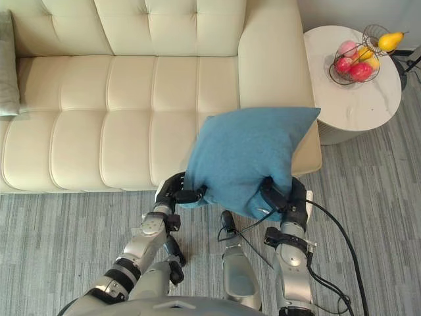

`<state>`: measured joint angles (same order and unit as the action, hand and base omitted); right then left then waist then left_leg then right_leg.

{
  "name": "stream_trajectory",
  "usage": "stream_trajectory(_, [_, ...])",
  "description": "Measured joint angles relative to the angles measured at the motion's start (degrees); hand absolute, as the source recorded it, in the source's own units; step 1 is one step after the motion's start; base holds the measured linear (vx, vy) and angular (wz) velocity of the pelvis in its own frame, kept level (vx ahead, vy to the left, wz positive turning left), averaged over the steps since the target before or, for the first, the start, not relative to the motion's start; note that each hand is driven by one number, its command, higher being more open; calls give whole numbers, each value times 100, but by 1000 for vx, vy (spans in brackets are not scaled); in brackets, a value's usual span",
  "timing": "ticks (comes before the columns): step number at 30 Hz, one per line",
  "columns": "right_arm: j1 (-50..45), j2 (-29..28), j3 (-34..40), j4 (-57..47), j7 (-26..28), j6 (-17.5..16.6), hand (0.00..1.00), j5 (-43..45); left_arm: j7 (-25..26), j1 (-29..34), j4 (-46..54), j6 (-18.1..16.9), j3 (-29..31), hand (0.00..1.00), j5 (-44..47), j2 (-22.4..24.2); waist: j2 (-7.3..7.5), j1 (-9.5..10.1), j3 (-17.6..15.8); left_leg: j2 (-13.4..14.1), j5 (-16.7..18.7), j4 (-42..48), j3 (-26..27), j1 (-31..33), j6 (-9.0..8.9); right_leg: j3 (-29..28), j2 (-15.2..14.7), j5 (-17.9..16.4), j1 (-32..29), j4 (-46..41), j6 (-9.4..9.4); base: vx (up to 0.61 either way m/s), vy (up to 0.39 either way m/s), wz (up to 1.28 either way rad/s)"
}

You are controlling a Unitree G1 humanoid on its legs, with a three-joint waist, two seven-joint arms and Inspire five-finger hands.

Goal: Pick up cushions and gather them together orderly.

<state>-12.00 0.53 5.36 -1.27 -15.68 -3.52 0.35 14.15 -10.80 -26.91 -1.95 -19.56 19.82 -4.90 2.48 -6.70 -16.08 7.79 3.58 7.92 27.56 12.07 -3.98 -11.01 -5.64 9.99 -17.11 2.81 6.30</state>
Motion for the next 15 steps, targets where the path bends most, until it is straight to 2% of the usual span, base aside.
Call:
stream_trajectory(7, [-15,-10,25,-48,-62,-39,0,196,45,62,514,-3,-1,0,97,-1,-7,5,-3,88,45,109,24,-10,-31,-4,61,8,44,17,-14,15,6,-4])
stream_trajectory(15, [-190,57,-9,282,49,-61,0,189,-72,614,994,-4,-6,0,98,-53,-117,22,35,54,21,-61,-219,-455,-52,281,35,-37,643,196,-68,2,13,15])
